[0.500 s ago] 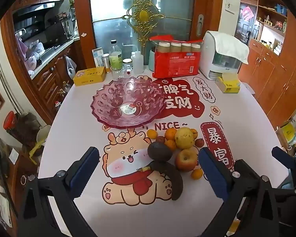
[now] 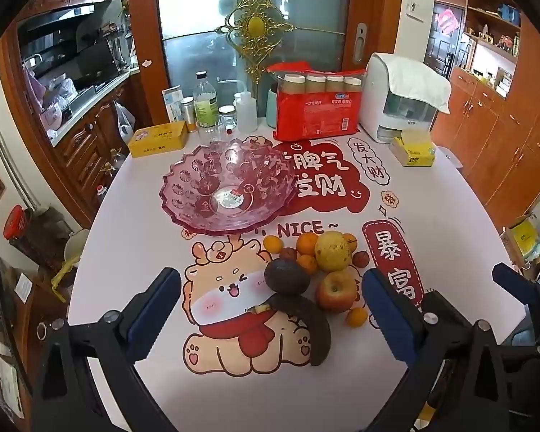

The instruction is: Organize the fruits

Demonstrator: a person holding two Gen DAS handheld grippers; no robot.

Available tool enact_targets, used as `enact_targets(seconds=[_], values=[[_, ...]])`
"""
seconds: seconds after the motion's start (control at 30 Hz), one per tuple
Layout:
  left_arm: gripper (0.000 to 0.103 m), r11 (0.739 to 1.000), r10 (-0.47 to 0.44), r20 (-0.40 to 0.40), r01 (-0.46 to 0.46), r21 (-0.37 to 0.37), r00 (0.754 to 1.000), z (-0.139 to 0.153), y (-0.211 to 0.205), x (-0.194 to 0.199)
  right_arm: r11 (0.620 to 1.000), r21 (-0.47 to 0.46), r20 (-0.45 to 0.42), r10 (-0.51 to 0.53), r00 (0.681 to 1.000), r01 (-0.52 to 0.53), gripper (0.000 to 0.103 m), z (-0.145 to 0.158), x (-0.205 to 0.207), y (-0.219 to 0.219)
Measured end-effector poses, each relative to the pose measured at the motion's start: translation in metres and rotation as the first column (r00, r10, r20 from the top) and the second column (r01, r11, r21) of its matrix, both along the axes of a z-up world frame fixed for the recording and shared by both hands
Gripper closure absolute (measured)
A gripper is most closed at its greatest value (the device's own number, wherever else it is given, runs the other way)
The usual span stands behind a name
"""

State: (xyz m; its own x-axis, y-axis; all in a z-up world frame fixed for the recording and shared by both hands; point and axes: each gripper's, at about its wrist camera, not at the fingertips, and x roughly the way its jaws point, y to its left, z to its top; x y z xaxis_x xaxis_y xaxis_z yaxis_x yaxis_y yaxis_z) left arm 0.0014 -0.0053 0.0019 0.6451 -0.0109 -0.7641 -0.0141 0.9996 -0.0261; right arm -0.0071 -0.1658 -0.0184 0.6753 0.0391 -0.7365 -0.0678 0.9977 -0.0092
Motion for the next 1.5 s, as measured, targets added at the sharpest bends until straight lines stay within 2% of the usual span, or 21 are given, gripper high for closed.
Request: enact_targets(seconds=[0.83,1.5], values=[[0.003,0.997,0.071,-0.049,-0.072,-0.032,0.996,-0.014,0.024,-0.003,0.999,-0.036,0.012,-0.02,1.0,0.021,0.0,0.001,-0.008,0.003],[0.003,0.994,0.098,-0.012,-0.098,-0.043,0.995,-0.007,0.03,-0.016,0.999,-0.034,0.053,-0.016,0.998,0.018,0.0,0.009,-0.015,0.003]])
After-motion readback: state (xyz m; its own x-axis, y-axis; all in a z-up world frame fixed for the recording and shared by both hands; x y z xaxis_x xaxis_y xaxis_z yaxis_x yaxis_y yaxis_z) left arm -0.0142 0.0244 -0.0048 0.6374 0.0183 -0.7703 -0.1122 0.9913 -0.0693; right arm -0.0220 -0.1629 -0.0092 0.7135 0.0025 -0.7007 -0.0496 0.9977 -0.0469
